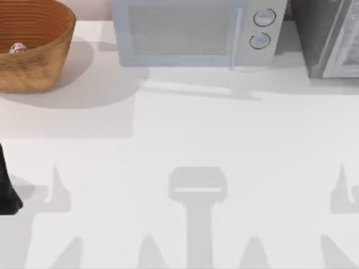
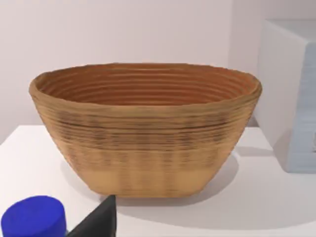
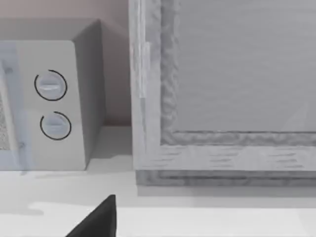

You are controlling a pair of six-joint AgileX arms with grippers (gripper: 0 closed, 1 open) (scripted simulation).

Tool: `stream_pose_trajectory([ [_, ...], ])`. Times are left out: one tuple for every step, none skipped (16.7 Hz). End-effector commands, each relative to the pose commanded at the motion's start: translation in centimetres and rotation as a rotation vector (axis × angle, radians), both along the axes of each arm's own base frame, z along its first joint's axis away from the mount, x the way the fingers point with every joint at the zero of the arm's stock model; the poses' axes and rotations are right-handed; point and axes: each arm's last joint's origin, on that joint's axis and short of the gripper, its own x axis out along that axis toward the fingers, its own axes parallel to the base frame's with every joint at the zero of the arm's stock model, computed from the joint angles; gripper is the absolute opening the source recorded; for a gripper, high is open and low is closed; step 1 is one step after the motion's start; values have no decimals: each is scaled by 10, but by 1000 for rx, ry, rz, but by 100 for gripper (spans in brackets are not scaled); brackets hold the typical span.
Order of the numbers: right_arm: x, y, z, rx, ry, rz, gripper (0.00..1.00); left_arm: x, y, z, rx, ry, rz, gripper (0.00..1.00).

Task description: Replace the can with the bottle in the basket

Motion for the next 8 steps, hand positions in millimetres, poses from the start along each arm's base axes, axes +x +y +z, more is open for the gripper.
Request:
stream_pose_trajectory([
  [0,0,0,0,0,0,100,0,0,0,0,0,0,100],
  [0,0,0,0,0,0,100,0,0,0,0,0,0,100],
  [0,0,0,0,0,0,100,0,0,0,-1,9,0,100],
  [0,0,0,0,0,0,100,1,0,-1,-3,31,1,100],
  [0,0,0,0,0,0,100,2,0,-2,-6,65,2,100],
  [0,0,0,0,0,0,100,3,1,-2,-10,103,2,100],
  [0,0,0,0,0,0,100,4,1,0,-13,146,3,100],
  [0,0,0,0,0,0,100,6,1,3,-17,189,2,100],
])
